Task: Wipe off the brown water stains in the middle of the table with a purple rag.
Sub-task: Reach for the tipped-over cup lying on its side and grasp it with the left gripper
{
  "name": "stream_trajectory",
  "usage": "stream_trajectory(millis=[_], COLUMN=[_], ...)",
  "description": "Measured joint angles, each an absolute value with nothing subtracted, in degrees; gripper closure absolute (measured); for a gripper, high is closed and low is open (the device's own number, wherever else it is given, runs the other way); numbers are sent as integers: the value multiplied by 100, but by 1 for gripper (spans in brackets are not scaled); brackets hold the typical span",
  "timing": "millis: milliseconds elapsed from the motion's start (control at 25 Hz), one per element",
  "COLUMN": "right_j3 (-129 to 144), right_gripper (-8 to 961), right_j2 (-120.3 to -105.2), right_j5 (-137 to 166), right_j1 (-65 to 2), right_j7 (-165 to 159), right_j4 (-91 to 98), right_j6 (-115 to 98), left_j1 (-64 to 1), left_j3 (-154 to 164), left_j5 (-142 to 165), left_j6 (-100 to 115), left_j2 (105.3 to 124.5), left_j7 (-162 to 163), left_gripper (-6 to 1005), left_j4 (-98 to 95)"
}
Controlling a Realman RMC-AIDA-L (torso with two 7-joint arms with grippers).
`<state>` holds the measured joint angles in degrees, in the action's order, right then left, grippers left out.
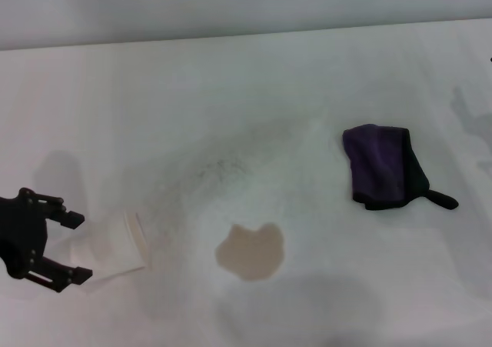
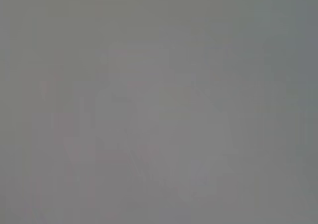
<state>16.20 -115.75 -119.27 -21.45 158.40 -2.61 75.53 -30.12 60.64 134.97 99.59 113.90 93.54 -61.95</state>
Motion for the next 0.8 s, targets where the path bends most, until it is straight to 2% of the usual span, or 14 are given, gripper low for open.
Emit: stream_trajectory(millis=[800], right_j3=[1565], right_gripper=[81], right_j2=[-11575], right_j5=[-11927], right_j1=[-2212], right_j7=[15849], right_j4=[-228], right_j6=[7560], left_j1=[-3152], left_j3=[6064], left_j5=[13746], left_j6=[9254], left_j2=[11609], left_j7=[8958], left_gripper=[118], left_j4=[-5699])
